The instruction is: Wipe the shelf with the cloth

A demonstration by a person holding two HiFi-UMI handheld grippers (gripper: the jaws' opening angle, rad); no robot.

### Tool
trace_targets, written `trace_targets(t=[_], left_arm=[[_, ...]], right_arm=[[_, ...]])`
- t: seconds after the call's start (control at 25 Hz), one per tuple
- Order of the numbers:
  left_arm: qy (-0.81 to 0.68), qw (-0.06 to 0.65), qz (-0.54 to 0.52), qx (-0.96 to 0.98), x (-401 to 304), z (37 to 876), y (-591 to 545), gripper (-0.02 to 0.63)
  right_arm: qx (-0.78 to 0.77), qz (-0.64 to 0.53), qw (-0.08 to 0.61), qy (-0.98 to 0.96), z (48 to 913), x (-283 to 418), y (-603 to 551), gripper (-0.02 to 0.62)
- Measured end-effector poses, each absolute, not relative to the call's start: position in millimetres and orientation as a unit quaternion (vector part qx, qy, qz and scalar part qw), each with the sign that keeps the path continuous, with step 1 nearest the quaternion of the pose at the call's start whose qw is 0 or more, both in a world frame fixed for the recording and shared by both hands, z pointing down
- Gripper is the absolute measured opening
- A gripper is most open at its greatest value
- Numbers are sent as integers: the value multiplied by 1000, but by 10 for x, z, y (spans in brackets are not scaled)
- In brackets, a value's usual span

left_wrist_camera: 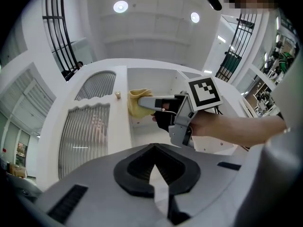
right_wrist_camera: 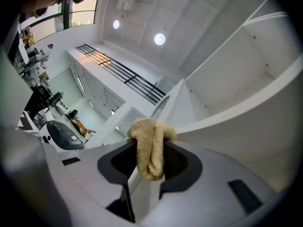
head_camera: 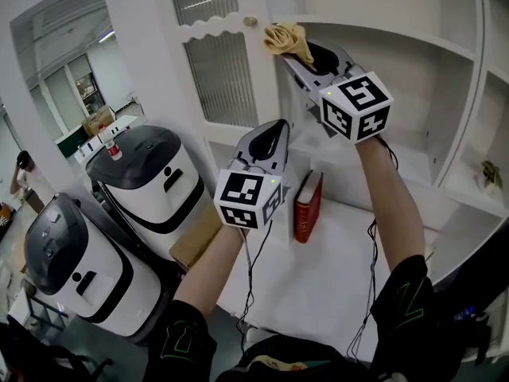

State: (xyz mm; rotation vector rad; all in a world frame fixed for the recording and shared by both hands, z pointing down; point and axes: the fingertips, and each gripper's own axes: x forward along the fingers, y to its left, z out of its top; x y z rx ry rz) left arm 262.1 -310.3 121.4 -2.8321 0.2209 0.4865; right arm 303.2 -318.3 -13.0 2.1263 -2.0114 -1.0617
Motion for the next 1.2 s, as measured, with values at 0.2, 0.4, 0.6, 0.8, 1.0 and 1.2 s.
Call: trace_targets(t=[0.2, 0.4, 0.6, 0.8, 1.0, 1.2], left_arm=[[78, 122, 166, -975, 2609, 1264, -3139, -2], [77, 116, 167, -976, 2625, 1290, -3167, 0], [75, 118, 169, -976, 2620, 1299, -3180, 0], [74, 111, 178, -975, 2595, 1301, -3225, 0], [73, 110, 176, -975, 2602, 1339, -3239, -2], [73, 102, 181, -975, 2568, 1377, -3278, -2]], right_arm=[[702, -320, 1, -636, -16, 3315, -3055, 137], [743, -259, -11, -617, 220, 3759, -3144, 137], [792, -196, 0, -578, 425, 4139, -3326, 137], [800, -149, -10, -582, 603, 4217, -3586, 137], [792, -128, -23, -596, 638, 4166, -3760, 137], [778, -140, 12, -613, 691, 3990, -3757, 137]])
